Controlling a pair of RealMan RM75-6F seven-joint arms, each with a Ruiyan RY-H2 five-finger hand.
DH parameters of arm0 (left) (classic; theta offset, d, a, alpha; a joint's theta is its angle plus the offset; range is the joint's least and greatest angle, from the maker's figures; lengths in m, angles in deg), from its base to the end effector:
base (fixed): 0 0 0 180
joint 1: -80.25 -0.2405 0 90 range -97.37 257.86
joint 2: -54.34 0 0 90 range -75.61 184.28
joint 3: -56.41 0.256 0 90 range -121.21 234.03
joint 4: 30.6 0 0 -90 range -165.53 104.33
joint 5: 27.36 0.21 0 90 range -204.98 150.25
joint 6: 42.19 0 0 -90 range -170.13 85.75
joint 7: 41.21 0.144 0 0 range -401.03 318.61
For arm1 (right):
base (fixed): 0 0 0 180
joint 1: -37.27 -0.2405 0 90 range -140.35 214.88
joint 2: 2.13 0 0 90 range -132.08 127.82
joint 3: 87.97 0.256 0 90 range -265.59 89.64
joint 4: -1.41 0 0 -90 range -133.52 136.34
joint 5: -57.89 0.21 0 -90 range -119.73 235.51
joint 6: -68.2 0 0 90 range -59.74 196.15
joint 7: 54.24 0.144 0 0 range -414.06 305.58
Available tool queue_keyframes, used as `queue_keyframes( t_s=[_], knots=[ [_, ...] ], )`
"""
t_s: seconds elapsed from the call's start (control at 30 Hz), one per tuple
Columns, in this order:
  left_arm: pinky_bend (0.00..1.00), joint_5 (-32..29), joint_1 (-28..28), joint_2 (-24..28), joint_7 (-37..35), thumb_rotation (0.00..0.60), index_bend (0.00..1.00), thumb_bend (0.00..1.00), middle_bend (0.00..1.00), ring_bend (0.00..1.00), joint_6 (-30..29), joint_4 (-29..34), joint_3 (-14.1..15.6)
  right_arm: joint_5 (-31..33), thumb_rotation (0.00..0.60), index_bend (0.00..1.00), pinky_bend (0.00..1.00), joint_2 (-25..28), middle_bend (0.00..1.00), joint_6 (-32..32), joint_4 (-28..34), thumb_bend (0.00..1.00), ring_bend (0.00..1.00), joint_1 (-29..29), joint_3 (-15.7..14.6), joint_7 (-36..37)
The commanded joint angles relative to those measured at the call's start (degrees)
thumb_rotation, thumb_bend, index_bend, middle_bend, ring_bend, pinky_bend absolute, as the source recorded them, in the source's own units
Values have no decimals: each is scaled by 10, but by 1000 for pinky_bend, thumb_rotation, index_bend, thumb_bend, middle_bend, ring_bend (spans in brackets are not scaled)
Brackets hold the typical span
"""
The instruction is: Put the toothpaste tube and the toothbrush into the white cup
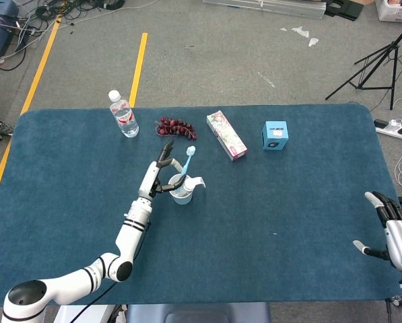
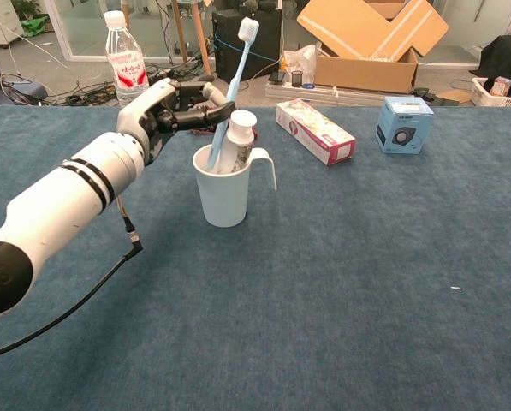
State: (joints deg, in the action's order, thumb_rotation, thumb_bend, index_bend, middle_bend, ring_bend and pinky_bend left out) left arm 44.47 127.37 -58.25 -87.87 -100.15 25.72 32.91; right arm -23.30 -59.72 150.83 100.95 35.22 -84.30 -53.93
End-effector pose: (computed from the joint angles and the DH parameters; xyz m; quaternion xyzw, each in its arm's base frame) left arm -0.0991 0.3903 -0.0722 -0.3910 -0.6499 -0.6326 0.1566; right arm -0.3142 -0.1668 0.1837 0.5621 -0.4324 0.3594 0.6065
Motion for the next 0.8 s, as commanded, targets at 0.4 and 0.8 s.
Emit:
queue_keyframes(
  t_s=[0.4, 0.8],
  knots=[
    [0, 1, -3, 6, 0, 600, 501, 224, 0, 0, 1, 8, 3, -1, 600, 145, 366, 0, 131, 0, 0, 16, 114, 0, 0, 1],
    [0, 0, -14, 23, 11, 600, 444, 187, 0, 0, -6, 31, 4, -1, 600, 145, 366, 0, 131, -1, 0, 17, 114, 0, -1, 1]
  ],
)
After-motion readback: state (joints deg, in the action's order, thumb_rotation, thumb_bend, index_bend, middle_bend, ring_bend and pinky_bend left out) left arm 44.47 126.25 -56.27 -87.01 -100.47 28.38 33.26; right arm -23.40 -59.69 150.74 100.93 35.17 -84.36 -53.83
